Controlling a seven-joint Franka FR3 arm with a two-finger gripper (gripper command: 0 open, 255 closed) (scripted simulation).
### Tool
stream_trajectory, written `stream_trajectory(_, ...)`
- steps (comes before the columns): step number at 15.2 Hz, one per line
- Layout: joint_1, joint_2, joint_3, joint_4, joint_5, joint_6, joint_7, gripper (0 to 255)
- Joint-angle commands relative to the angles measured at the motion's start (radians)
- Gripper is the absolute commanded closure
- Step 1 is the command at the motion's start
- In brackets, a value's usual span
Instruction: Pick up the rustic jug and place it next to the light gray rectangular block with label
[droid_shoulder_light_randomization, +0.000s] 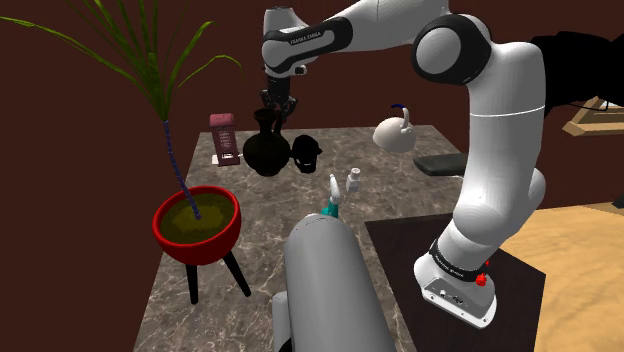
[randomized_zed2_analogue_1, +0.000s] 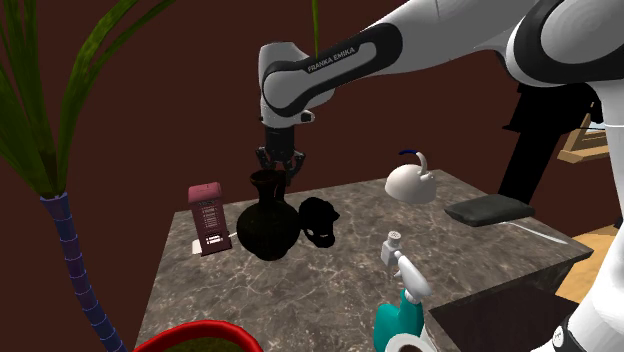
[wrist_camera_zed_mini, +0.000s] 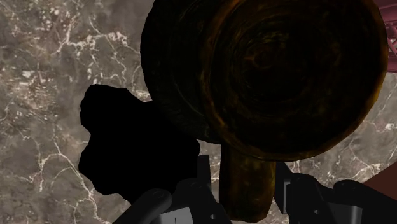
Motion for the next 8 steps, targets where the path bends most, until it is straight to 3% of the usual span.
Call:
stream_trajectory(1,0.000,0.000,0.000,0.000,0.000,0.000,0.000,255)
stream_trajectory(8,0.001,-0.012,0.002,0.036,0.004,-0.047,-0.003,255)
